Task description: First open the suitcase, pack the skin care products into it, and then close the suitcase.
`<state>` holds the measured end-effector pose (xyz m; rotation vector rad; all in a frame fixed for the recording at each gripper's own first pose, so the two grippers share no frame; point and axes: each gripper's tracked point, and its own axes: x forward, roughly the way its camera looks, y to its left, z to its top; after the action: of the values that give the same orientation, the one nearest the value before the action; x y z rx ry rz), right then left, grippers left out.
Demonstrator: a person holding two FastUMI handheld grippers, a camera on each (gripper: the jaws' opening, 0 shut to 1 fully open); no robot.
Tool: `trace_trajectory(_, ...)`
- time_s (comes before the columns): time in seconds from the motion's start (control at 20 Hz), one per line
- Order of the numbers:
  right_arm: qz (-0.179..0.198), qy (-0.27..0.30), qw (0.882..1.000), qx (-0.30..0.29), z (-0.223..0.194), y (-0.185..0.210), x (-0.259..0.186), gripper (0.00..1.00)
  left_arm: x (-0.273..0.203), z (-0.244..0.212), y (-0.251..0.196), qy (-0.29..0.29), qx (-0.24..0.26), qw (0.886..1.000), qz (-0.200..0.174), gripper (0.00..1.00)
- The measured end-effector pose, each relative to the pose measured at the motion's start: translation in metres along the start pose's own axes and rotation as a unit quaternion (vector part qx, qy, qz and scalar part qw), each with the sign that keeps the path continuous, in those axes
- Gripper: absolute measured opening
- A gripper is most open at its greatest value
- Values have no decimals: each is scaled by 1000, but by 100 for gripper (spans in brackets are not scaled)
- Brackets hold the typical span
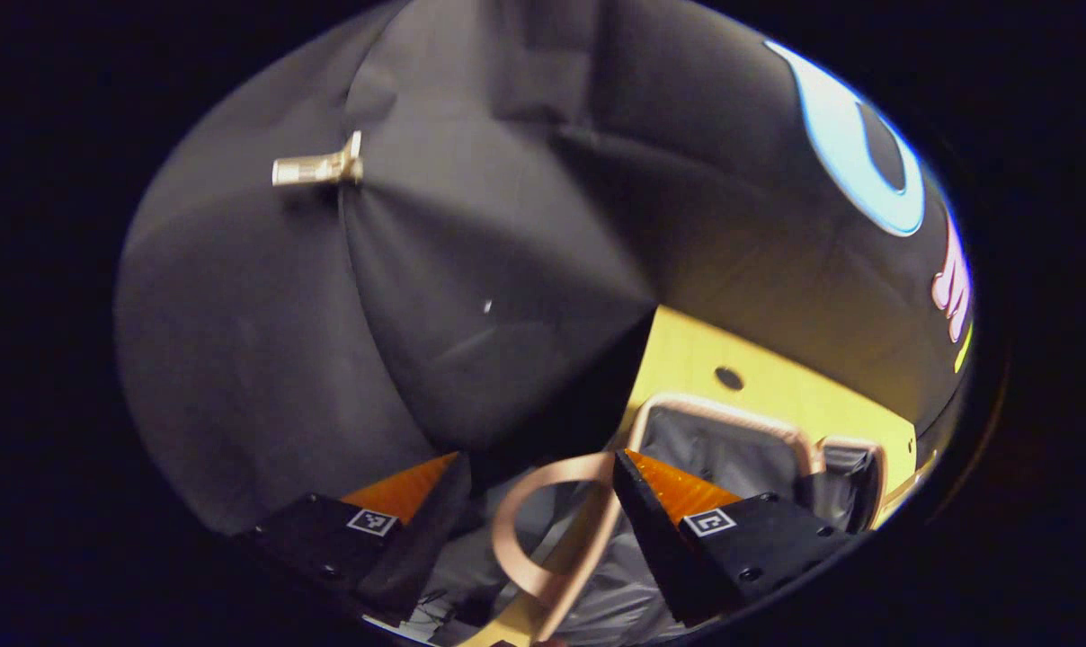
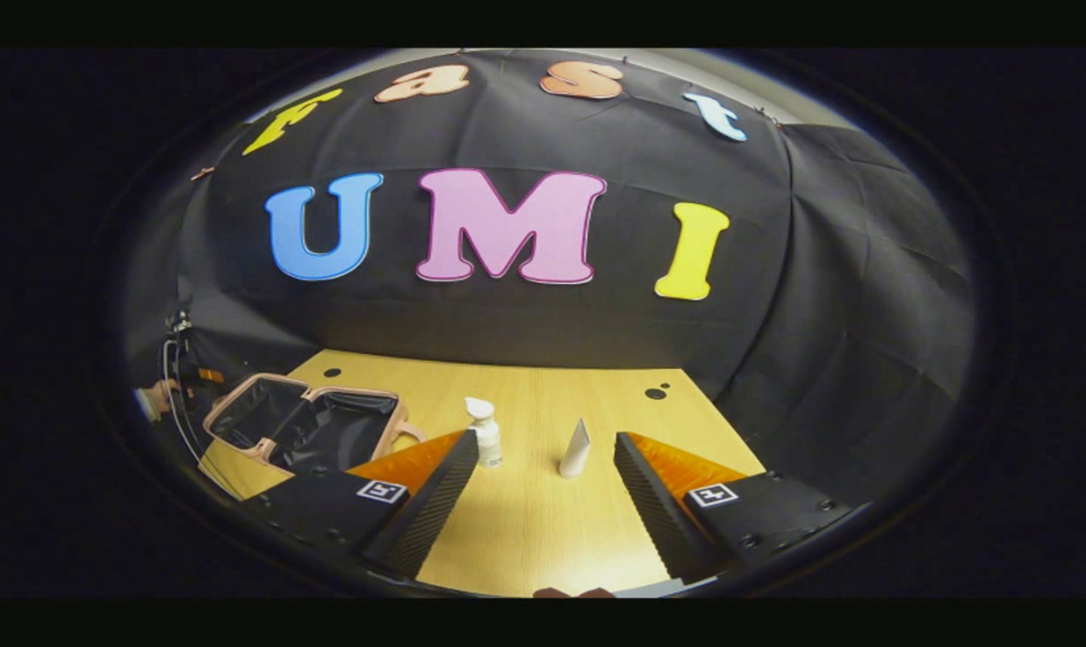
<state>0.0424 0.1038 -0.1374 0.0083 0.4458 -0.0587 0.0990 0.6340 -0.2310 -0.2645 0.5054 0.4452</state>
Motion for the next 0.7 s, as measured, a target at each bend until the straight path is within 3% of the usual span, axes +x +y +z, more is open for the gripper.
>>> trace_trajectory(0.15, 1, -2, 1000, 9, -8, -10, 13, 100, -74, 43, -101, -81, 35, 993, -84, 96)
trace_trajectory(0.2, 0, -4, 1000, 10, -11, -15, 21, 97, -99, 45, -142, -97, 49, 988, -113, 96)
trace_trajectory(0.5, 2, 28, 999, 16, -56, -41, 79, 97, -223, -13, -390, -115, 90, 942, -301, 96)
trace_trajectory(0.65, 23, 40, 999, 8, -80, -37, 105, 97, -237, -77, -468, -81, 148, 931, -322, 96)
trace_trajectory(0.7, 30, 49, 998, 3, -90, -36, 113, 97, -229, -100, -491, -63, 163, 930, -324, 100)
